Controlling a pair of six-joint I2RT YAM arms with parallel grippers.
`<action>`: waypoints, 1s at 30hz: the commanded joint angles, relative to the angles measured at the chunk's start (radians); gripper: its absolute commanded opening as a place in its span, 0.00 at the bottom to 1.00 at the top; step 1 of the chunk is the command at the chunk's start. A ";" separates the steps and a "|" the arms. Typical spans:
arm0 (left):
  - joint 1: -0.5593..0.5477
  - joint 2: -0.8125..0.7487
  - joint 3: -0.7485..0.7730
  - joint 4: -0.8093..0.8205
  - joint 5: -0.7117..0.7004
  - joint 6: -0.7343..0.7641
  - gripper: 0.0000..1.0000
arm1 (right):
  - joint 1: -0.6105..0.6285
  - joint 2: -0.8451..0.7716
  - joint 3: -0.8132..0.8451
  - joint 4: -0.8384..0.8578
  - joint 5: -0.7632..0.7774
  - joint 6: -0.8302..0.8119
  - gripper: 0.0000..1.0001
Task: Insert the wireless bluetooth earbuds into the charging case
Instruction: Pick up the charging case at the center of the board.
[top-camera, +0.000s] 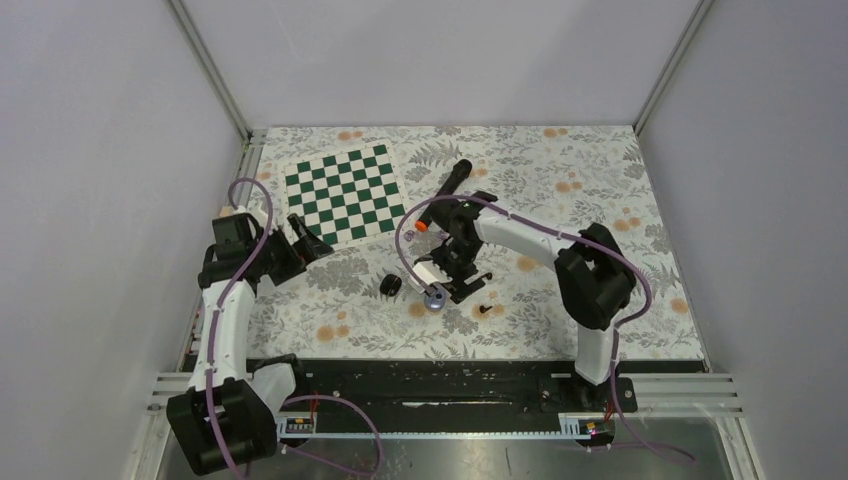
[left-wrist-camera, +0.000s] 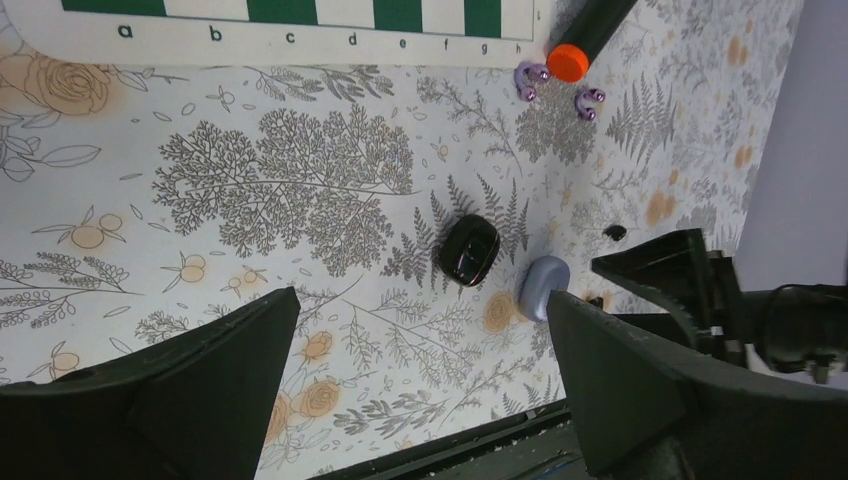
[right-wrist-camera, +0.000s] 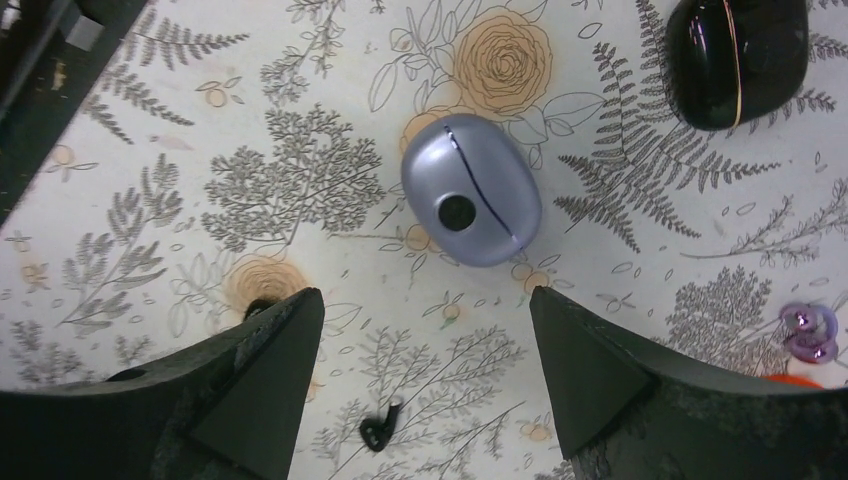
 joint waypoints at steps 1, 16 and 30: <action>0.036 -0.017 0.012 0.055 0.049 -0.045 0.99 | 0.031 0.067 0.073 0.023 0.032 -0.050 0.85; 0.051 -0.011 0.017 0.052 0.066 -0.045 0.99 | 0.097 0.198 0.165 -0.062 0.104 -0.170 0.81; 0.051 0.036 0.015 0.095 0.082 -0.072 0.98 | 0.113 0.162 0.035 0.099 0.136 -0.019 0.67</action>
